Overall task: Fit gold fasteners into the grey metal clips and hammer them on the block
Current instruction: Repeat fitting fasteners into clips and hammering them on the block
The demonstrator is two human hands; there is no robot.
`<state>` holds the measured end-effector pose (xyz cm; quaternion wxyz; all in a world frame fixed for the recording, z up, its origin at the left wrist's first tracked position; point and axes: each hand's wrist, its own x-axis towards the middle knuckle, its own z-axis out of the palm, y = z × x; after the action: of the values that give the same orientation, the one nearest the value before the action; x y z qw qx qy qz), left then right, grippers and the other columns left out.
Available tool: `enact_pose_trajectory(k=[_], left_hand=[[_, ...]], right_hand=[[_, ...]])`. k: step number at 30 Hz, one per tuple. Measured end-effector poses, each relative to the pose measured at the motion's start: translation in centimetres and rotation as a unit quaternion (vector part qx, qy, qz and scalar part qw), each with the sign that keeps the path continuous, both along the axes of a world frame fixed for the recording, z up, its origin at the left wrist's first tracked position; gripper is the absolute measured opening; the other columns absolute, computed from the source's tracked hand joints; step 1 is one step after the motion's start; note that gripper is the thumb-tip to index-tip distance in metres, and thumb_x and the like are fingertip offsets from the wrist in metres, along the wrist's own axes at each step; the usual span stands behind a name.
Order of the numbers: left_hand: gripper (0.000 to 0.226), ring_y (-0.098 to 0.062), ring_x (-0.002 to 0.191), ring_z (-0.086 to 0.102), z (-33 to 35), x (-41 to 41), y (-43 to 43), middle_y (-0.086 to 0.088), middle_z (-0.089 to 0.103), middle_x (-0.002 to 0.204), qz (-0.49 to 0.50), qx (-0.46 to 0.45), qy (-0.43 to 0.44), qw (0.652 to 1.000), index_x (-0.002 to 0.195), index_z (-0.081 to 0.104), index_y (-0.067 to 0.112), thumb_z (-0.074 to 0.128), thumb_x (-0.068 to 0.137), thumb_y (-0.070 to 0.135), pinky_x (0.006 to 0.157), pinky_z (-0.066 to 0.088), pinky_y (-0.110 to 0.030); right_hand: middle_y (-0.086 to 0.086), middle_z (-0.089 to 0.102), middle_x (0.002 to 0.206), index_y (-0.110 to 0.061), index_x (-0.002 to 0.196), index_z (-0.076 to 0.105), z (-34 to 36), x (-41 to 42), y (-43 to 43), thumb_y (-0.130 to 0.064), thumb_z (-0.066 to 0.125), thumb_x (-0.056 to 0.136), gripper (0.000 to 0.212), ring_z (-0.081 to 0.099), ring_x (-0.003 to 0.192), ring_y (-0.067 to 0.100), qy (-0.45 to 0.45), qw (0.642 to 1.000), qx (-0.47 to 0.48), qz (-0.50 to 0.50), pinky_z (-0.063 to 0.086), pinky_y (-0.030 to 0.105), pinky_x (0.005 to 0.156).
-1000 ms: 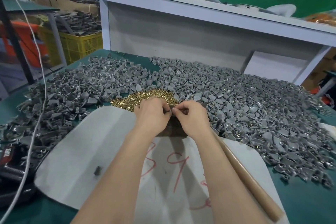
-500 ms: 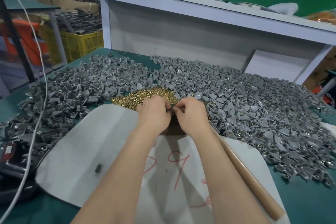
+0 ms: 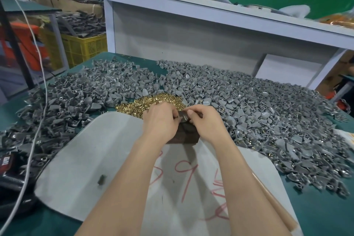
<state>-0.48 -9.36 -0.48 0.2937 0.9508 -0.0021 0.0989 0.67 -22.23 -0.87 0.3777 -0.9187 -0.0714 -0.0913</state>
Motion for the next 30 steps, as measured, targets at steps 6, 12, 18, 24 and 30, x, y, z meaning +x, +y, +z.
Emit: enact_pose_trajectory(k=[6,12,18,24,30], left_hand=[[0.012,-0.026,0.104,0.054,0.0,0.0,0.1,0.000,0.066,0.099,-0.006,-0.005,-0.007,1.000,0.080,0.066,0.025,0.059,0.090,0.025,0.089,0.040,-0.037],[0.012,-0.027,0.105,0.054,-0.1,-0.2,0.1,-0.001,0.067,0.099,-0.004,-0.014,-0.012,1.000,0.084,0.068,0.023,0.058,0.090,0.023,0.091,0.042,-0.039],[0.013,-0.026,0.104,0.055,0.0,-0.2,-0.1,-0.002,0.067,0.100,-0.001,-0.013,-0.009,1.000,0.087,0.069,0.022,0.057,0.091,0.022,0.092,0.043,-0.039],[0.012,-0.026,0.106,0.054,0.0,-0.3,-0.1,-0.001,0.067,0.101,0.003,-0.009,-0.011,1.000,0.089,0.069,0.022,0.057,0.090,0.022,0.092,0.042,-0.037],[0.012,-0.027,0.105,0.054,0.0,-0.3,-0.1,-0.001,0.066,0.101,0.002,-0.009,-0.011,1.000,0.087,0.068,0.021,0.056,0.089,0.021,0.091,0.042,-0.038]], right_hand=[[-0.007,0.067,0.086,-0.017,0.091,0.072,-0.5,0.1,0.4,-0.019,0.063,0.088,0.009,0.058,0.082,0.009,-0.013,1.000,-0.016,-0.008,0.042,0.020,0.077],[-0.005,0.057,0.087,-0.015,0.090,0.070,-1.0,0.1,1.3,-0.017,0.060,0.090,0.011,0.049,0.081,0.010,-0.056,0.996,-0.044,-0.055,0.035,0.021,0.076],[-0.004,0.053,0.089,-0.010,0.090,0.066,-1.6,-0.2,1.7,-0.014,0.058,0.091,0.009,0.046,0.078,0.010,-0.085,0.994,-0.030,-0.062,0.030,0.018,0.070],[-0.003,0.050,0.087,-0.008,0.085,0.062,-2.0,-0.7,2.0,-0.010,0.057,0.091,0.009,0.043,0.070,0.009,-0.109,0.992,-0.017,-0.063,0.026,0.018,0.064],[-0.002,0.048,0.089,-0.005,0.085,0.062,-2.1,-0.8,2.3,-0.008,0.055,0.091,0.010,0.045,0.075,0.013,-0.115,0.991,-0.019,-0.066,0.026,0.020,0.065]])
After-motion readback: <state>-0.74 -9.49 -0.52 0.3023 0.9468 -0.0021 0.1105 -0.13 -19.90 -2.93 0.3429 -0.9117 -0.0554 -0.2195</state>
